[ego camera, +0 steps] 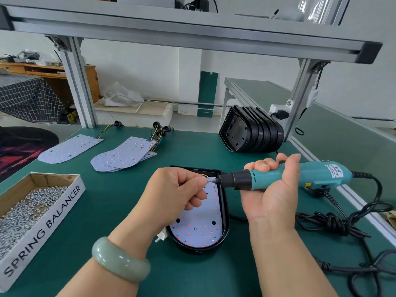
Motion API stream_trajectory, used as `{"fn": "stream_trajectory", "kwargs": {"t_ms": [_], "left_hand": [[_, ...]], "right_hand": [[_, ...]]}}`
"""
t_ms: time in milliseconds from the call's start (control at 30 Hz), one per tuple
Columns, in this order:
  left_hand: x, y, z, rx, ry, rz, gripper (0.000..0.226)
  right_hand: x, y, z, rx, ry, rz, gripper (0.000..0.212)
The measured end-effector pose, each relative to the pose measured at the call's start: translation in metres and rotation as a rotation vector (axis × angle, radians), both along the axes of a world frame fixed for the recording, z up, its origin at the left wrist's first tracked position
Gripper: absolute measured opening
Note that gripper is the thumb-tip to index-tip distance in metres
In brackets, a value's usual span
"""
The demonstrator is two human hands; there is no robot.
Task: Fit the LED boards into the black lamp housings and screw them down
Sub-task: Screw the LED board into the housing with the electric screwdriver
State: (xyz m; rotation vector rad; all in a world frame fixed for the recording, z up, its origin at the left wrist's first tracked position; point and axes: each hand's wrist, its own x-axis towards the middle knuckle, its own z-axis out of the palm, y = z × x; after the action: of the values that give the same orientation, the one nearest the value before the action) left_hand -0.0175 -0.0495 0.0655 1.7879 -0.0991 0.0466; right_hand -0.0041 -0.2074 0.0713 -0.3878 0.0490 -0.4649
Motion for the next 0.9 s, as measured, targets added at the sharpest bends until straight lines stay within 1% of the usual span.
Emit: {"fn": "stream_trajectory", "kwargs": {"t_ms": [100,300,433,667,733,767,800,867,900], "left_hand": [[-0.003,-0.004,0.000,-0.002,-0.059,0.019,0.021],[-0.006,-0.005,0.002,-0.077,-0.172,0.010,0.027],[-0.010,-0.006,0.000,-0.059,-0.278,0.022,0.035],[-0.009,-0.005,0.000,-0.051,-0.267,-0.025,0.033],[-0.009,-0.005,0.001,-0.091,-0.261,-0.029,0.028],[-0.009,-0.004,0.002,-0.128,-0.249,-0.043,0.030],[-0.009,-0.003,0.002,-0.168,-0.232,-0.055,0.039],[-0.006,0.003,0.003,-0.217,-0.197,-0.047,0.051],[-0.004,0.006,0.003,-0.213,-0.189,-0.028,0.050]], "right_hand": [[0.000,0.000,0.000,0.031,0.013,0.003,0.024],[-0.001,-0.001,0.000,0.098,0.024,0.039,0.027],[0.000,-0.002,0.000,0.147,0.020,0.056,0.028],[0.000,-0.002,0.000,0.106,0.035,0.059,0.029],[-0.001,-0.003,0.003,0.113,0.031,0.055,0.029],[-0.002,-0.004,0.003,0.114,0.030,0.049,0.029],[-0.002,-0.005,0.003,0.112,0.026,0.046,0.029],[-0.004,-0.006,-0.002,-0.006,0.025,0.020,0.026],[-0.005,-0.006,-0.006,-0.073,0.028,0.004,0.025]]}}
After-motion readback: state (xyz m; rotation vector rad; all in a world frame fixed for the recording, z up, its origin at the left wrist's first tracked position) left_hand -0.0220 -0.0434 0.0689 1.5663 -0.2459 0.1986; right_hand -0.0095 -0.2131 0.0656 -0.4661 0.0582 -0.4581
